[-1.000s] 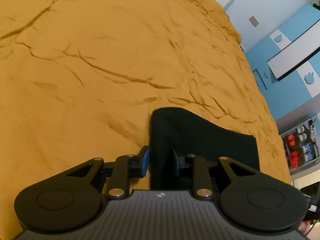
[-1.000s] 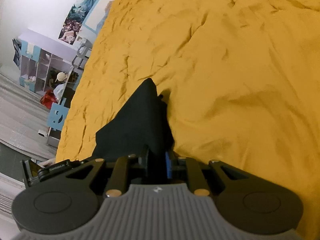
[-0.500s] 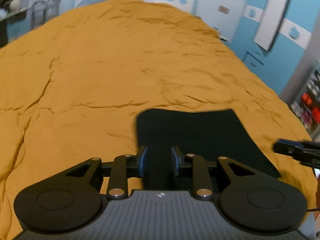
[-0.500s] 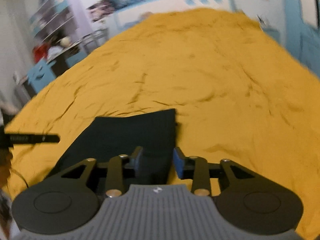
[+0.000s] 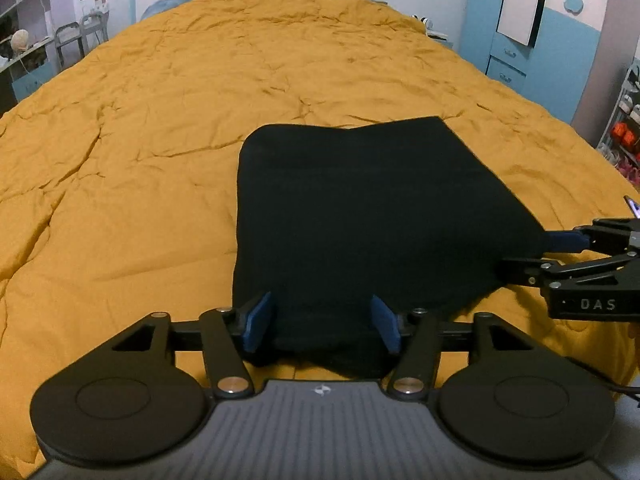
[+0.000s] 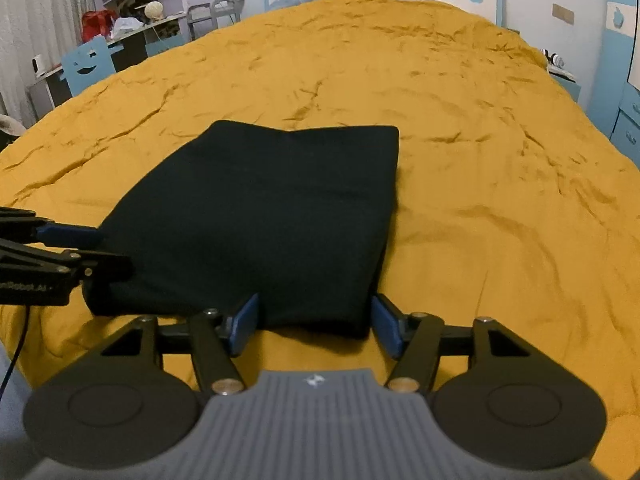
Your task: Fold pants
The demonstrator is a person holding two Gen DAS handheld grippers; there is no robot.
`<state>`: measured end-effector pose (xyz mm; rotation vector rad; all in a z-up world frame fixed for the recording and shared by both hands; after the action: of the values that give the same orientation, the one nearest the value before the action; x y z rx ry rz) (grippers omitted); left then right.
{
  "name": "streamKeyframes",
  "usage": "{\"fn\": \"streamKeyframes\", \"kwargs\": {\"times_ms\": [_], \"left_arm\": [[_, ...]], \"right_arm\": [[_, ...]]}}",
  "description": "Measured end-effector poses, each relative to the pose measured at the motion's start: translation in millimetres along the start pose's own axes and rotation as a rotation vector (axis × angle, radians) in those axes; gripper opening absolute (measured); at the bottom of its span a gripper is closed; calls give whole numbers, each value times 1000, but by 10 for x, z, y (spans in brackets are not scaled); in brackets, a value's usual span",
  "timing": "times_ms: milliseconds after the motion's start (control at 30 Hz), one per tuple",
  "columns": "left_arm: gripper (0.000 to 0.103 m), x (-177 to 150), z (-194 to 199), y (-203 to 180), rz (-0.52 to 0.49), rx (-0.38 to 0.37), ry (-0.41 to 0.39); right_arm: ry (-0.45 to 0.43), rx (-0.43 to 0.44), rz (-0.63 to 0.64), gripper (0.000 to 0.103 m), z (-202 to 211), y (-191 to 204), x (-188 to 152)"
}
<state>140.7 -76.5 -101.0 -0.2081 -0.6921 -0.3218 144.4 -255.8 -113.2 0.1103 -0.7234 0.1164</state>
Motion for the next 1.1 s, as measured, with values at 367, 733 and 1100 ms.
{"fn": "streamKeyframes", "kwargs": {"times_ms": [367,733,1100], "left_arm": [[84,469,825,11,-19,151,-261],[97,236,1101,-452,-136,322,-377],[97,-141,775,-413,-16,274,-160]], "right_arm": [[-187,-5,-34,82,926,4,445],[-277,-58,-11,82,1540,369,205],[-129,-67,-20,82,1291,419,-312]]}}
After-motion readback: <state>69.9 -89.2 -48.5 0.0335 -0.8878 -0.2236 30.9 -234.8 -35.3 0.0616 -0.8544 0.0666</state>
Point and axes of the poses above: each gripper's, at about its wrist camera, not at the fingertips, and z roughly against the way its jaws point, y to its left, x to its top, the point moved 3 cm from there along -z, roughly the way its jaws point, and after that the axes turned 3 degrees about -x, right-handed, at the moved point
